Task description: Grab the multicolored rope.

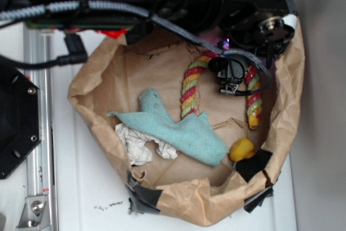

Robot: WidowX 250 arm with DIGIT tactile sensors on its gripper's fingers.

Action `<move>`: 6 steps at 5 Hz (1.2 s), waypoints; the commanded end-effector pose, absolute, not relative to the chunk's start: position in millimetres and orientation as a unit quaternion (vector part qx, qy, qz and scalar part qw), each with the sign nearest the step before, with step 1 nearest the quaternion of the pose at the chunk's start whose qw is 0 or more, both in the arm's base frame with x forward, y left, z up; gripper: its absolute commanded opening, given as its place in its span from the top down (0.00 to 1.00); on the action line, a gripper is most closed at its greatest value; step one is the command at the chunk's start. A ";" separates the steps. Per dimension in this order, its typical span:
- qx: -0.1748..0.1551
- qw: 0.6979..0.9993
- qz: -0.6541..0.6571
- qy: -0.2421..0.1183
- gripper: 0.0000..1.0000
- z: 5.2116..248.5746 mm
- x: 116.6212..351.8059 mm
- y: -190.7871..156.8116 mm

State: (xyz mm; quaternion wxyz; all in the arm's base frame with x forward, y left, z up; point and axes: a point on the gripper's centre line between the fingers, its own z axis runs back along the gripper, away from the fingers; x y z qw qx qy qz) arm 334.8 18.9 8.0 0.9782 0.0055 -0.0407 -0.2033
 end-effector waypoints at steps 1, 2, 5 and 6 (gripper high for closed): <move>0.027 0.965 -0.249 -0.079 1.00 42.0 310.6 -27.9; 0.030 0.978 -0.187 -0.091 1.00 92.0 298.2 -36.3; 0.019 0.998 -0.018 -0.056 1.00 173.8 289.8 -23.3; 0.007 0.998 0.042 -0.052 1.00 175.7 284.6 -16.8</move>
